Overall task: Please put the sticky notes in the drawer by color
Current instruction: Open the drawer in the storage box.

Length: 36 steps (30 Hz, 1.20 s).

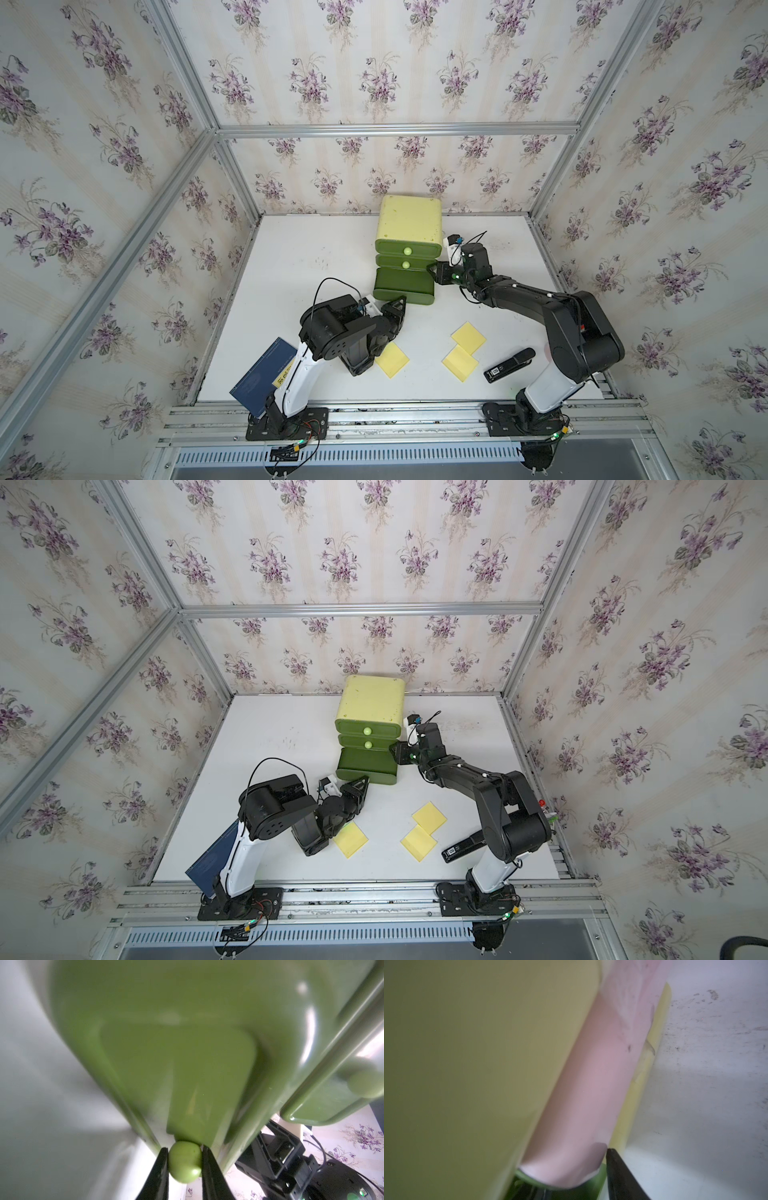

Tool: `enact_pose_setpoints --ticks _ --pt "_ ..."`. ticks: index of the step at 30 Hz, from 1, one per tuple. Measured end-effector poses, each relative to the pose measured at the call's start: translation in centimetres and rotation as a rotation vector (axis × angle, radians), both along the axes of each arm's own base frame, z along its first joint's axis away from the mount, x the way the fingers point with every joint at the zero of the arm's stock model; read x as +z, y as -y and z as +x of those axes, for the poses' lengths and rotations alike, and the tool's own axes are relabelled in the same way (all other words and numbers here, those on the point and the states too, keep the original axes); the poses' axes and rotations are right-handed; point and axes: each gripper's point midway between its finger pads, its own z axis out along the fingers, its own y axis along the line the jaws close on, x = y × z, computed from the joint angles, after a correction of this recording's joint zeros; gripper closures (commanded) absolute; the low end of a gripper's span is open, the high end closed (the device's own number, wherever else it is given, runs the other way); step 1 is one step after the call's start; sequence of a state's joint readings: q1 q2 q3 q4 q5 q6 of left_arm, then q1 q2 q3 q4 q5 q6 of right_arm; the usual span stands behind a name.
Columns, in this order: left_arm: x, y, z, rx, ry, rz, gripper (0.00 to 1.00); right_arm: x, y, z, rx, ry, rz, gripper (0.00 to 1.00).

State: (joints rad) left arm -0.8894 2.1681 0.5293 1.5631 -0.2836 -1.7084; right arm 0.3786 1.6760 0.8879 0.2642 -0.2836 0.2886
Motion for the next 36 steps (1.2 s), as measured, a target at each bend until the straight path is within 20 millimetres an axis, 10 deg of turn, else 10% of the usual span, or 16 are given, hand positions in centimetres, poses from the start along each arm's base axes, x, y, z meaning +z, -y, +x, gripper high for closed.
enact_pose_setpoints --ticks 9,14,19,36 --pt "-0.5 0.0 -2.8 -0.039 -0.038 0.014 0.66 0.4 0.0 -0.1 0.0 0.006 0.003 0.55" --pt "-0.5 0.3 -3.2 -0.043 -0.04 0.01 0.32 0.9 0.0 -0.1 -0.001 0.008 0.012 0.54" --pt "0.4 0.0 -3.5 -0.046 -0.016 0.003 0.2 1.4 -0.1 -0.4 0.008 0.008 0.021 0.52" --pt "0.9 -3.1 -6.4 -0.06 -0.048 0.089 0.14 3.0 1.2 -5.1 0.009 -0.03 0.061 0.47"
